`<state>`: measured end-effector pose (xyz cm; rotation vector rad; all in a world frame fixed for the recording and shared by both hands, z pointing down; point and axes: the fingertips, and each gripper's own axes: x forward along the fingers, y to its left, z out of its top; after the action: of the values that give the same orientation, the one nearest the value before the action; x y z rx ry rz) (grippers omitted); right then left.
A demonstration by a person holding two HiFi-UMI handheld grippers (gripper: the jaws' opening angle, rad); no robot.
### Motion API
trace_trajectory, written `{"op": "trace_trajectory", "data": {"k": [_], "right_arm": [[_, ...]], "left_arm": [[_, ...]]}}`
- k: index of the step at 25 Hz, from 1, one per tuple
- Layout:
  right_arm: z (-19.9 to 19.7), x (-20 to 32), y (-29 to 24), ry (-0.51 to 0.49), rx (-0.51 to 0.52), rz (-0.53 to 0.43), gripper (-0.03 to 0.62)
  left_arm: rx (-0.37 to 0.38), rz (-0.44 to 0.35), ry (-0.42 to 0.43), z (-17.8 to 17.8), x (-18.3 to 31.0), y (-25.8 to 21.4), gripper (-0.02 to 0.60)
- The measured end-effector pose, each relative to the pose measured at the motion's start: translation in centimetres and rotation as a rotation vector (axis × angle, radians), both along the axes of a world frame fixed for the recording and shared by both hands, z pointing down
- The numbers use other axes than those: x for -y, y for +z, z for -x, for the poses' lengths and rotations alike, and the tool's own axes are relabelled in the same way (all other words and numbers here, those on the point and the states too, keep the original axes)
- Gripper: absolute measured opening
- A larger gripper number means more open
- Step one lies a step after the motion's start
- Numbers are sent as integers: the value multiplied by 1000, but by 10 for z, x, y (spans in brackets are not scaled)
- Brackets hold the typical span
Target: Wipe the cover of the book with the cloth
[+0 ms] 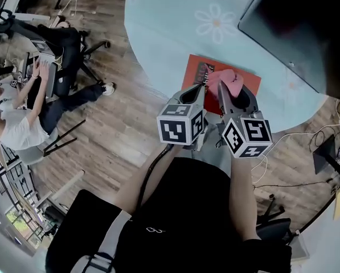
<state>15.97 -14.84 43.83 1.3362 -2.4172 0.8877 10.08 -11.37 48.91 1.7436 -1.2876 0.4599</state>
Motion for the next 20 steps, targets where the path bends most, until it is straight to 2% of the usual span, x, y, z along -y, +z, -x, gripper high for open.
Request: {"op": "trace_trajectory", "data": {"k": [5, 9, 13, 20], "right_arm": [[52, -3, 3, -16, -3, 0, 94], [81, -8, 13, -19, -19, 23, 94], [88, -11, 28, 0, -22, 59, 94], [84, -17, 55, 29, -53, 98, 94]], "left_arm": [[-11, -18, -4, 46, 4, -4, 9], [-15, -23, 6, 70, 8, -3, 9], [48, -24, 82, 71, -1, 9, 9], [30, 17, 126, 63, -15, 27, 9]]}}
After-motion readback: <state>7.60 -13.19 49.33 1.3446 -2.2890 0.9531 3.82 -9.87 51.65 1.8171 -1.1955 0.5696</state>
